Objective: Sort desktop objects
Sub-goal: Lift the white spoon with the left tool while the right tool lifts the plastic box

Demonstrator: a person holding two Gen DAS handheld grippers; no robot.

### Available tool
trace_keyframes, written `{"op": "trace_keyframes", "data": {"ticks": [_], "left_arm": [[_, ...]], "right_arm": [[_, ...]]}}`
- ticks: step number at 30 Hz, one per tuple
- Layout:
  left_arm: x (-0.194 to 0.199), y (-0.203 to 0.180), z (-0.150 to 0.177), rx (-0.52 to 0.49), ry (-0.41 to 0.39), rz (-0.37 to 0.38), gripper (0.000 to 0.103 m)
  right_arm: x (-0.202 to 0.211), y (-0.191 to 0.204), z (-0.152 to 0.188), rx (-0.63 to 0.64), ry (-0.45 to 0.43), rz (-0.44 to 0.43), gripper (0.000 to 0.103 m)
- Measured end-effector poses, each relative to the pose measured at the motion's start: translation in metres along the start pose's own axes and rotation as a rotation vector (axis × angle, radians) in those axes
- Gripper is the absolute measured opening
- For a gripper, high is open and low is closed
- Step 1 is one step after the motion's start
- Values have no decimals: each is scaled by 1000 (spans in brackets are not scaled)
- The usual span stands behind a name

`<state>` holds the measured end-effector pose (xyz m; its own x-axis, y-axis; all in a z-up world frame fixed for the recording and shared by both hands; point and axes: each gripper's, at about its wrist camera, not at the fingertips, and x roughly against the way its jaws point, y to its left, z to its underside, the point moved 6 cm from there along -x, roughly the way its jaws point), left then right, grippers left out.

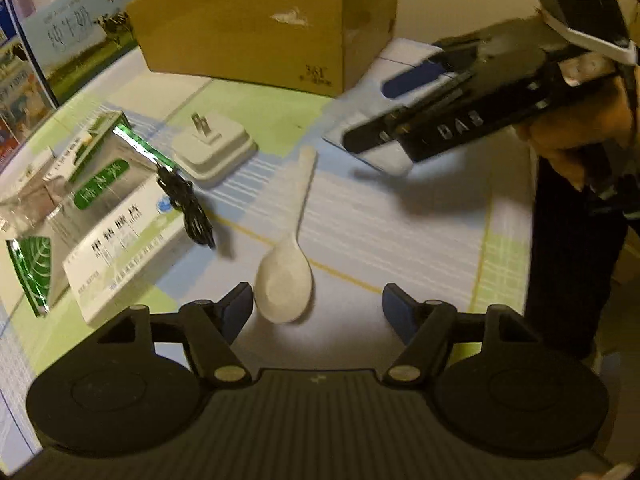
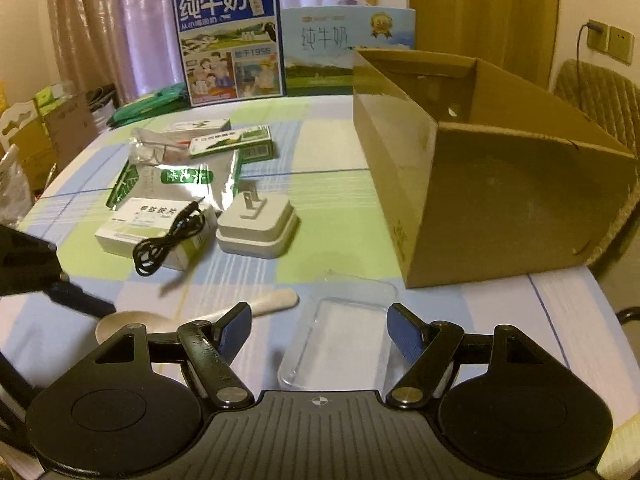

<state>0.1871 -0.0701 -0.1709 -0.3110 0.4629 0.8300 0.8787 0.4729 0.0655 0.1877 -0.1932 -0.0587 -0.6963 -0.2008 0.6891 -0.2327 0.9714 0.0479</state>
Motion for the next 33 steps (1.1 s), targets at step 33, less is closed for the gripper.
{"op": "trace_keyframes", "data": {"ticks": [33], "left_arm": [[-7, 4, -2, 208, 51, -167, 28]], "right_arm": [[9, -25, 11, -108, 20, 119, 73]]}}
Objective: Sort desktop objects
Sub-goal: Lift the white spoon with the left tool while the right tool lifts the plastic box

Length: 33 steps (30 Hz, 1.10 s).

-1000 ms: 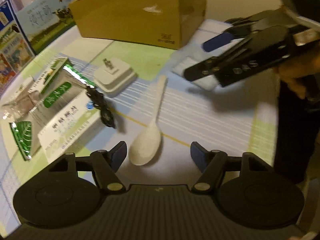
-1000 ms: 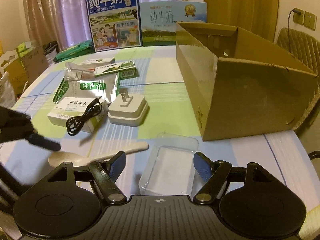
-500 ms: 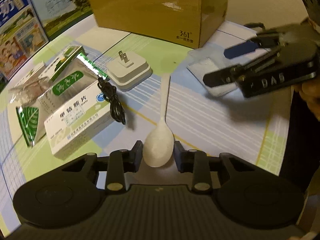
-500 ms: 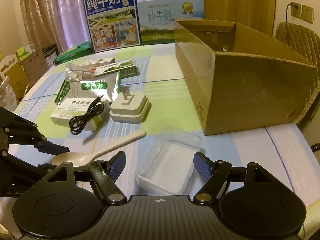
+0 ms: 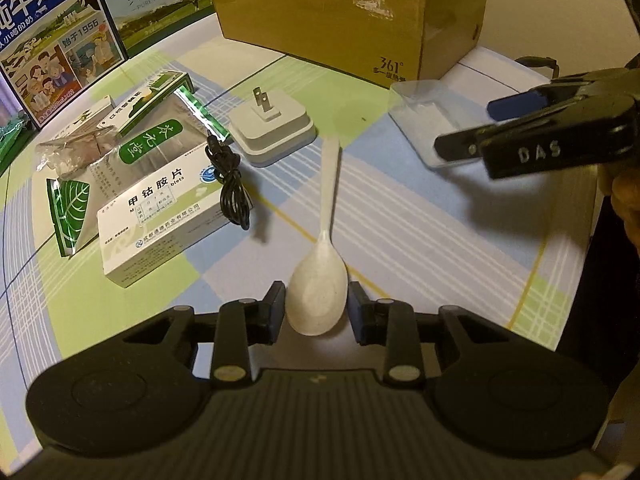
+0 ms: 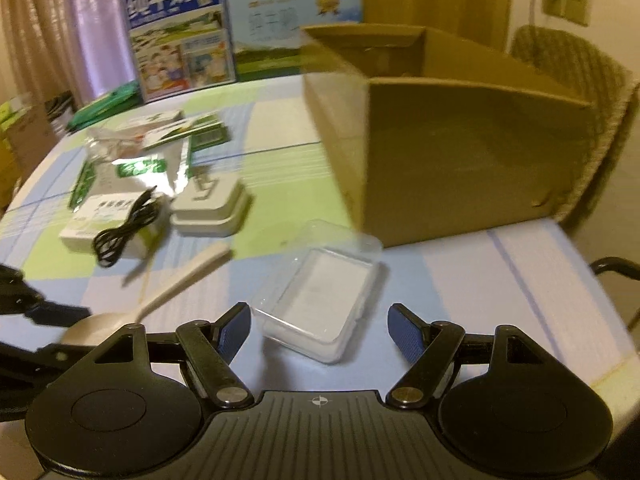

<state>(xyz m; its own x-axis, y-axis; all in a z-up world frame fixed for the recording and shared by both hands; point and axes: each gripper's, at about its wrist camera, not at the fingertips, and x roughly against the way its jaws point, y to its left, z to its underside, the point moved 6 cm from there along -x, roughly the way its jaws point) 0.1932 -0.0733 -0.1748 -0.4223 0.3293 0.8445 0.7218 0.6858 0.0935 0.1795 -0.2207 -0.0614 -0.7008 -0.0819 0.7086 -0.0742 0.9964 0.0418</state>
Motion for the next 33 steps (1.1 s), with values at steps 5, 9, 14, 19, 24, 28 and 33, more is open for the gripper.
{"op": "trace_keyframes", "data": {"ticks": [5, 9, 14, 19, 24, 28, 33], "left_arm": [[0, 0, 0, 8, -3, -4, 28], [1, 3, 0, 17, -7, -18, 28], [2, 7, 0, 33, -13, -27, 28], [2, 5, -4, 29, -23, -21, 28], [1, -1, -5, 16, -31, -3, 28], [0, -4, -6, 11, -34, 5, 30], [-5, -3, -6, 8, -26, -6, 31]], "right_arm": [[3, 9, -2, 13, -37, -40, 85], [-11, 11, -4, -6, -17, -26, 87], [-30, 6, -2, -38, 22, -13, 86], [-23, 11, 4, 24, 47, -43, 57], [-7, 11, 15, 60, 64, -45, 57], [-3, 12, 12, 64, 36, -34, 59], [-6, 14, 11, 66, 25, -33, 72]]}}
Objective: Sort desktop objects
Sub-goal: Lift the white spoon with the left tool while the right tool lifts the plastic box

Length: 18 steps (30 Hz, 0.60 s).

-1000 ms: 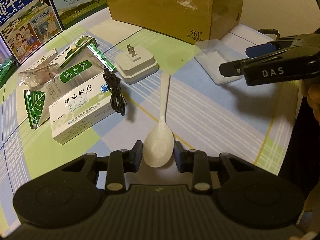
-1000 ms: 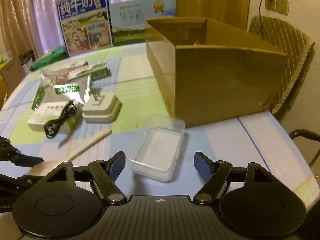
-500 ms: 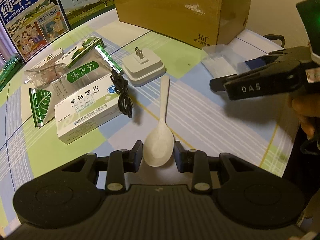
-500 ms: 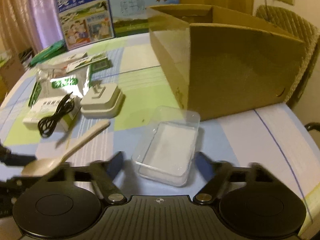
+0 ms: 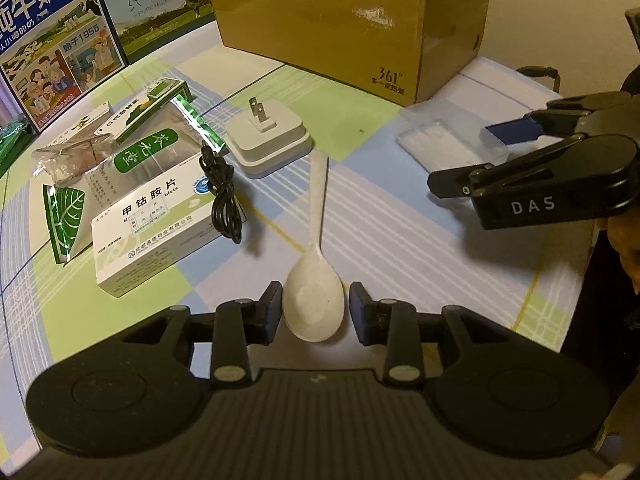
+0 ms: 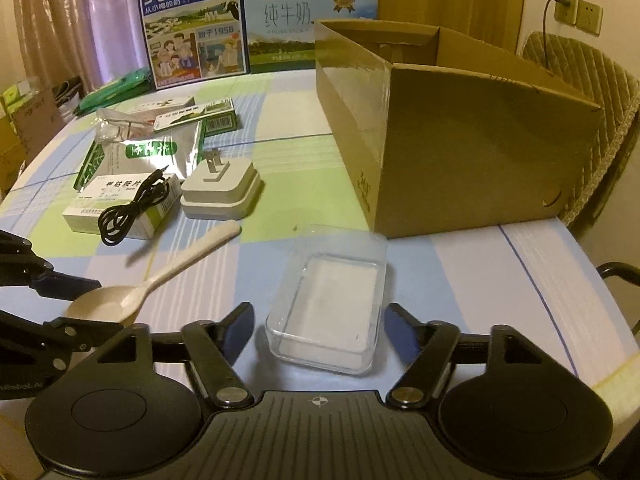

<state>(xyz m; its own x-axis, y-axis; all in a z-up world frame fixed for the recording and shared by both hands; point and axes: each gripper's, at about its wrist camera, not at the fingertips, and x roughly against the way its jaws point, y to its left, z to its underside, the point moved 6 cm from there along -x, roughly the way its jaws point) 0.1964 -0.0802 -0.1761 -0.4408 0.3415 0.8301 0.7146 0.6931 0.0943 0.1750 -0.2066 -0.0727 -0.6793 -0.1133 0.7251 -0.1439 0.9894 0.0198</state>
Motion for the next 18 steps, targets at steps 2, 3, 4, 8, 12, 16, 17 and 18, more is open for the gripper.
{"op": "trace_keyframes", "data": {"ticks": [2, 3, 4, 8, 12, 16, 17, 18], "left_arm": [[0, -1, 0, -13, -6, -14, 31], [0, -1, 0, -20, -7, -22, 31], [0, -1, 0, -23, -8, -24, 31], [0, 1, 0, -5, -10, -13, 31], [-1, 5, 0, 31, -8, 1, 31], [-1, 7, 0, 50, -4, 3, 28], [0, 7, -1, 51, -4, 0, 28], [0, 7, -1, 52, -6, 1, 28]], "right_arm": [[-2, 0, -1, -8, -3, 0, 72], [-3, 0, -2, -13, -2, -2, 72], [-4, 0, -2, -18, -1, -4, 72], [-6, 0, -3, -32, 3, -10, 72], [-7, 0, -3, -40, 5, -12, 72], [-8, 1, -4, -43, 3, -16, 72], [-9, 1, -4, -44, 3, -16, 72], [-9, 1, -5, -46, 2, -15, 72]]}}
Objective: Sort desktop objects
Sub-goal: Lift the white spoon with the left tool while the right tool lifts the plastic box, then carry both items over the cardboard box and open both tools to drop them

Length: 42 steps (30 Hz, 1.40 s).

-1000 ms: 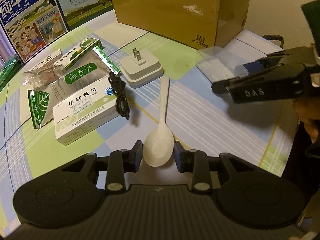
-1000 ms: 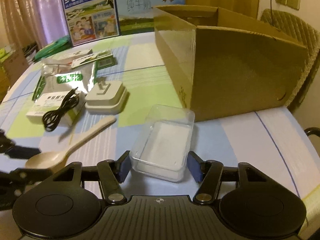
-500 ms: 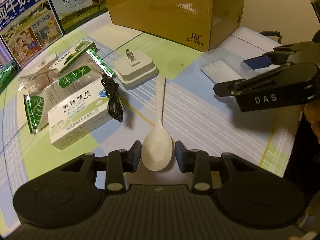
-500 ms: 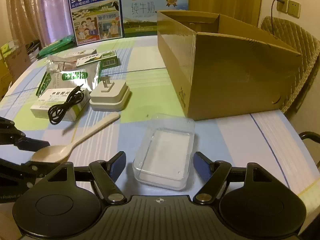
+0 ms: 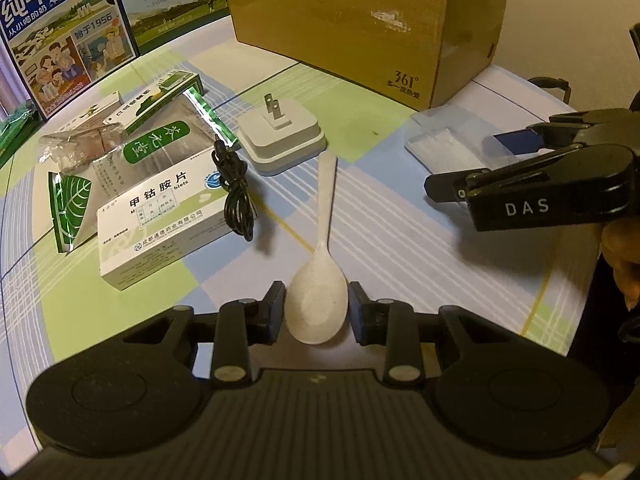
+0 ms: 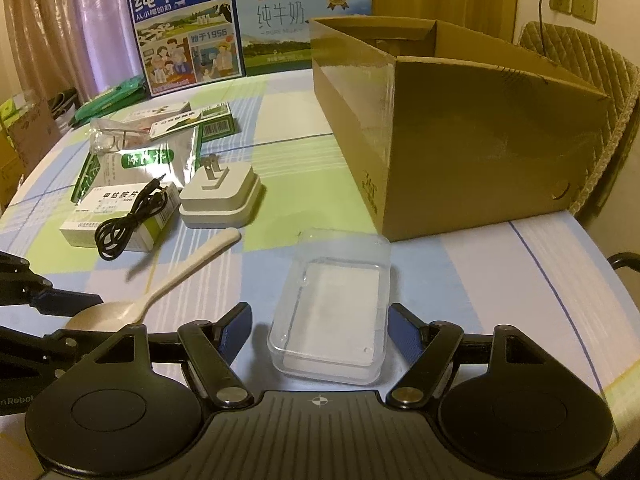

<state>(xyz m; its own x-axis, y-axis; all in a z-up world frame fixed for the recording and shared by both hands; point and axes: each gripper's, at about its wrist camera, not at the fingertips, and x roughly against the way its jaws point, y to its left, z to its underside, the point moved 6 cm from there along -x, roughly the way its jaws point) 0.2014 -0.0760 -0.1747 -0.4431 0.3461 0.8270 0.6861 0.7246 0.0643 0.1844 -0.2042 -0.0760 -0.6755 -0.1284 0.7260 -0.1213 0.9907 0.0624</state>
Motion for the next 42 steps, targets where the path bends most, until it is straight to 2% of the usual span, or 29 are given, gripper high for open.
{"op": "trace_keyframes", "data": {"ticks": [7, 9, 10, 15, 24, 30, 36, 39, 42], "left_arm": [[5, -3, -4, 9, -17, 21, 28], [6, -4, -5, 11, -22, 23, 28], [7, -4, -5, 13, -26, 23, 28], [17, -4, -12, 28, -56, 26, 28], [44, 0, -32, 61, -132, -11, 28], [69, 5, -69, 81, -214, -72, 28], [91, 2, -118, 115, -322, -86, 28], [96, -3, -144, 134, -367, -78, 28], [94, -10, -172, 147, -399, -62, 28]], "right_arm": [[-4, -2, -2, -14, 6, 8, 71], [-3, -3, -2, -13, 4, 15, 56], [-2, -3, -3, -9, 3, 16, 54], [4, 1, -3, 5, -10, -8, 53], [29, 8, -22, 25, -123, -42, 53], [56, 7, -53, 46, -236, -36, 53], [84, -10, -92, 64, -333, -5, 53], [90, -35, -117, 43, -348, 20, 53], [88, -62, -141, -6, -316, 16, 53]]}}
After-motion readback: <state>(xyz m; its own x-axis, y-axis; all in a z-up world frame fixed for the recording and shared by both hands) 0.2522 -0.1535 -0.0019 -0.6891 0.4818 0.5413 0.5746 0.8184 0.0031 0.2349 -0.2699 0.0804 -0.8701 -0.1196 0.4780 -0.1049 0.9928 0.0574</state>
